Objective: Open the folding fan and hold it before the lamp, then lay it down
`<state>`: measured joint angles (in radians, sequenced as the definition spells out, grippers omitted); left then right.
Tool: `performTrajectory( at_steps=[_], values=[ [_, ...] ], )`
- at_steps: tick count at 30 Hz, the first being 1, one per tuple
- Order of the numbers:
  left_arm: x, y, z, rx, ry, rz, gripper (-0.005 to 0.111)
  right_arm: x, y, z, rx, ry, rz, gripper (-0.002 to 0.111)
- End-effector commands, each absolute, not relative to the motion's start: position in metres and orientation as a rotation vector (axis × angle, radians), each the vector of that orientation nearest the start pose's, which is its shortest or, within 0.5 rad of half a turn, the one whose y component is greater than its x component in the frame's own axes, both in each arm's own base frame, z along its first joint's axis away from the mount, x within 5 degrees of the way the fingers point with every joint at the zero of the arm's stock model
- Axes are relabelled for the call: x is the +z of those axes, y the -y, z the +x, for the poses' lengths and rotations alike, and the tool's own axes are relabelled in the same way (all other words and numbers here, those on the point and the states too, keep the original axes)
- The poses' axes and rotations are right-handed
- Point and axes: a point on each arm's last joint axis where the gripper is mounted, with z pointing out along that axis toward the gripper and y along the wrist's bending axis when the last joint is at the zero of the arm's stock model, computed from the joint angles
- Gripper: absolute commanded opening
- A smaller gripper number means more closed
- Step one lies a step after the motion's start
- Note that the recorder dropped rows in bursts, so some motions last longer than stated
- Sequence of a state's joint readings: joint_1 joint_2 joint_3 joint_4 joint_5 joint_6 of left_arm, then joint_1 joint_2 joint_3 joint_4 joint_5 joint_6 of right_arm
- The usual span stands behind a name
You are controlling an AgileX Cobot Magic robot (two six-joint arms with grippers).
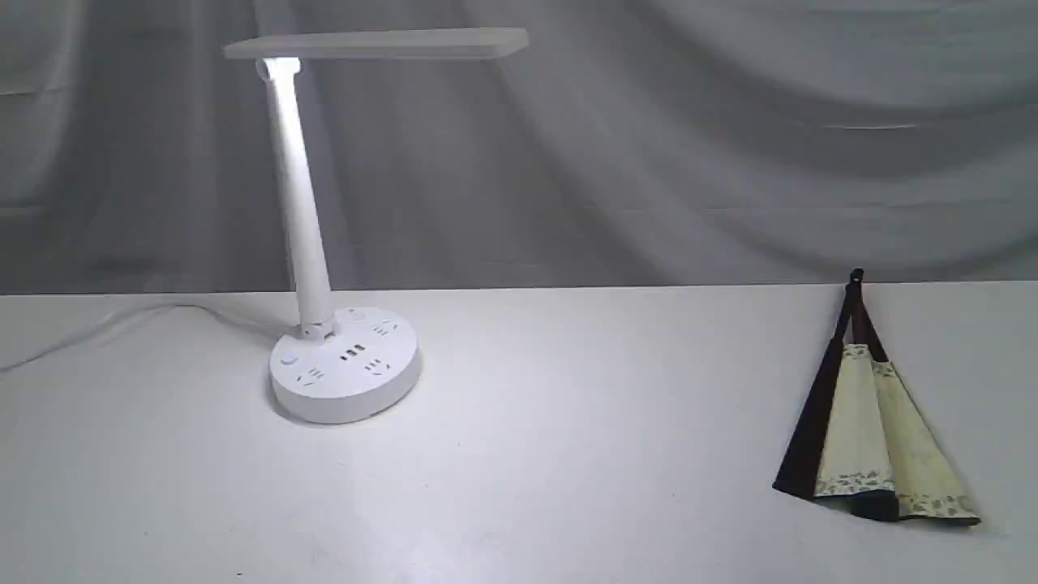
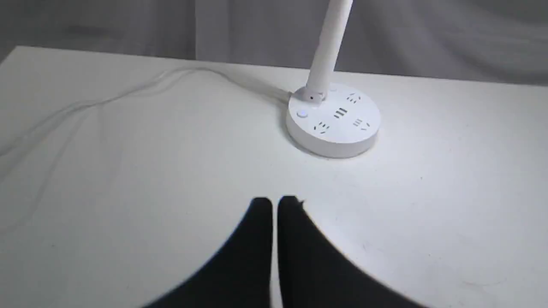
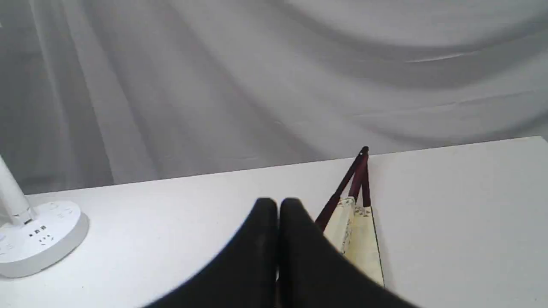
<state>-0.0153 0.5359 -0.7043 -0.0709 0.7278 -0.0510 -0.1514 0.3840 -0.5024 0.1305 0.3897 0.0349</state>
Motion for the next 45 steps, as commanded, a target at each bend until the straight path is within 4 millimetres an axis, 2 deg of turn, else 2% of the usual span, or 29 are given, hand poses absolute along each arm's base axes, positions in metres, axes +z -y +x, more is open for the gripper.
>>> performTrajectory(
  at_steps=[1, 4, 10, 17, 22, 27, 36, 45],
  values=[
    [0.342, 0.006, 0.12, -0.091, -2.1, -0.012, 0.006, 0.337, 0.011, 0.099, 0.03, -1.784, 0.218, 0.001],
    [0.336, 0.006, 0.141, -0.071, -2.149, 0.018, 0.012, 0.344, 0.013, 0.117, 0.032, -1.845, 0.224, 0.009],
    [0.315, 0.007, 0.178, -0.072, -2.234, 0.01, 0.025, 0.347, 0.019, 0.159, 0.033, -1.941, 0.238, 0.034],
    [0.292, 0.008, 0.206, -0.072, -2.322, 0.038, 0.027, 0.337, 0.026, 0.209, 0.041, -2.096, 0.252, 0.056],
    [0.275, 0.01, 0.219, -0.102, -2.404, 0.017, 0.027, 0.33, 0.03, 0.245, 0.066, -2.224, 0.245, 0.057],
    [0.26, 0.011, 0.229, -0.115, -2.464, 0.008, 0.027, 0.312, 0.034, 0.277, 0.068, -2.307, 0.253, 0.057],
    [0.247, 0.011, 0.241, -0.127, -2.485, -0.014, 0.027, 0.277, 0.04, 0.317, 0.066, -2.426, 0.246, 0.057],
    [0.231, 0.019, 0.253, -0.231, -2.516, 0.034, 0.027, 0.225, 0.045, 0.344, 0.065, -2.534, 0.265, 0.057]
  ],
)
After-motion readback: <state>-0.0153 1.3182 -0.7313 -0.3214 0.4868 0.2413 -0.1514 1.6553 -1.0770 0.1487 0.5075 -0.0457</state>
